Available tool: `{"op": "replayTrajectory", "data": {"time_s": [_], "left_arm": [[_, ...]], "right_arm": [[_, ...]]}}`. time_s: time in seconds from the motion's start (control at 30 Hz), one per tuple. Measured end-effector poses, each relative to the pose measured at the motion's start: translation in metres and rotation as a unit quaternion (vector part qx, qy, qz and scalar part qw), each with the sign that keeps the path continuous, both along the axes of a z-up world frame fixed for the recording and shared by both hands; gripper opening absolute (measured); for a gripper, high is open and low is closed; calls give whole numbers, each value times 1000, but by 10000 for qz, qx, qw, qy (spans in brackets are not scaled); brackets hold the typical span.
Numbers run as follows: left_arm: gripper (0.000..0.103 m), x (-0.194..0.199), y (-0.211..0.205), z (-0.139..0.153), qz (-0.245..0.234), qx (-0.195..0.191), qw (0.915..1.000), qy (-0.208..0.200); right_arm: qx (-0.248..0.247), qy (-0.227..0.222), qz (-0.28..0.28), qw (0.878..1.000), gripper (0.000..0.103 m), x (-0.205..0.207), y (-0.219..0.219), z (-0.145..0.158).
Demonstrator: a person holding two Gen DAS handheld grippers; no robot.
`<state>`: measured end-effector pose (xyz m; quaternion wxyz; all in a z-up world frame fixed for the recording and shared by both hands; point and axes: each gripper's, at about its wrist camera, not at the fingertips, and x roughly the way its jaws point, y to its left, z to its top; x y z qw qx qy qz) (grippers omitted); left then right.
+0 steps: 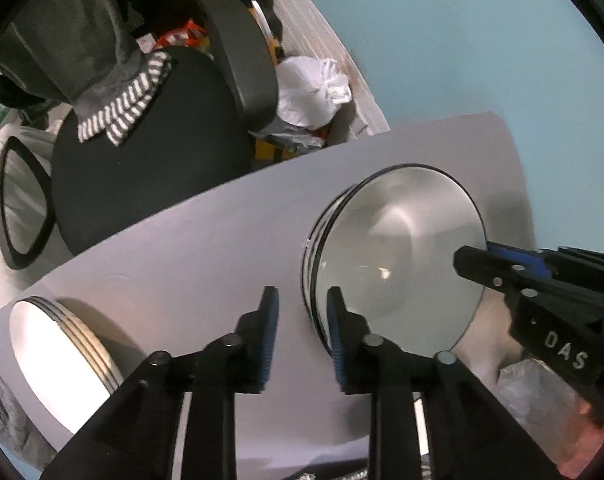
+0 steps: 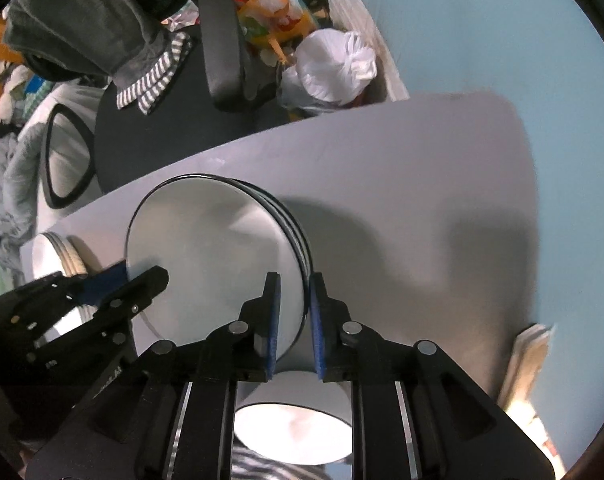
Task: Organize plates and bowls
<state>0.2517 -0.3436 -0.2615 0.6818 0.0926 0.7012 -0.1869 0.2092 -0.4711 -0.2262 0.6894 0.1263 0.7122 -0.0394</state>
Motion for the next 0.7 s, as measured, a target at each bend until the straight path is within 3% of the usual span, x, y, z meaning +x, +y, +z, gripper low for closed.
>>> {"op": "replayTrajectory", "data": {"time_s": [0.27,0.37,0.7], "left_arm": [[30,-3,5,9,146,-95,9998,-15],[40,-7,7,18,123,-88,9997,-168],[49,-29,7,46,-194,-132,9983,-543]], "right_arm": [[-165,-48,55,9998,15,-2,0,7],[-253,-131,80,9996,28,-5,1,12],[-352,-411,-5,9985,39,-26,4,32]]}}
